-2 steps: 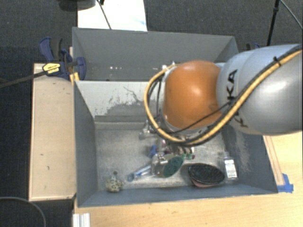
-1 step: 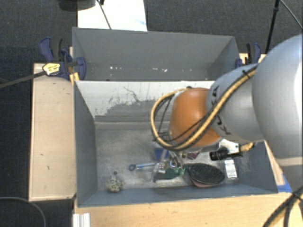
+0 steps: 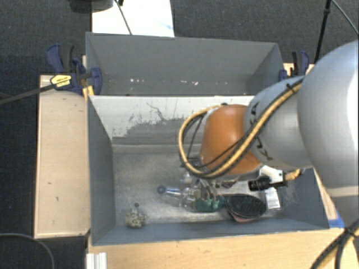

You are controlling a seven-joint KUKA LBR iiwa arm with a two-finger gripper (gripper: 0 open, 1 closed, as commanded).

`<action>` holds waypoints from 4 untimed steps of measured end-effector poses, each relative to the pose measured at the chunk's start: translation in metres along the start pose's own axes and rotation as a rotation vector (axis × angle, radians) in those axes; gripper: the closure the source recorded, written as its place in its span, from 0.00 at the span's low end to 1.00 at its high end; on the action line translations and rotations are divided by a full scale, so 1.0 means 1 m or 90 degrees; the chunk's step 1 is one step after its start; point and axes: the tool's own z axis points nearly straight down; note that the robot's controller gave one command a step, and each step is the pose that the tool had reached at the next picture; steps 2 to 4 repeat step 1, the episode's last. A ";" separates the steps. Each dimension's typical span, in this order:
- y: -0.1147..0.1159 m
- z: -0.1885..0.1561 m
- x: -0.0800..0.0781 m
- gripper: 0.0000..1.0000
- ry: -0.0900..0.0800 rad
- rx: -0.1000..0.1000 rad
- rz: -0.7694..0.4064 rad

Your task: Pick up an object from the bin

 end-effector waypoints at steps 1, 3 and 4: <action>-0.012 -0.121 -0.015 1.00 -0.005 -0.001 0.003; -0.012 -0.121 -0.015 1.00 -0.005 -0.001 0.003; -0.012 -0.121 -0.015 1.00 -0.005 -0.001 0.003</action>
Offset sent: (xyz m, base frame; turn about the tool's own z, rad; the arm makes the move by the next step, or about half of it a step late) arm 0.0099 -0.0147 0.1170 -0.0024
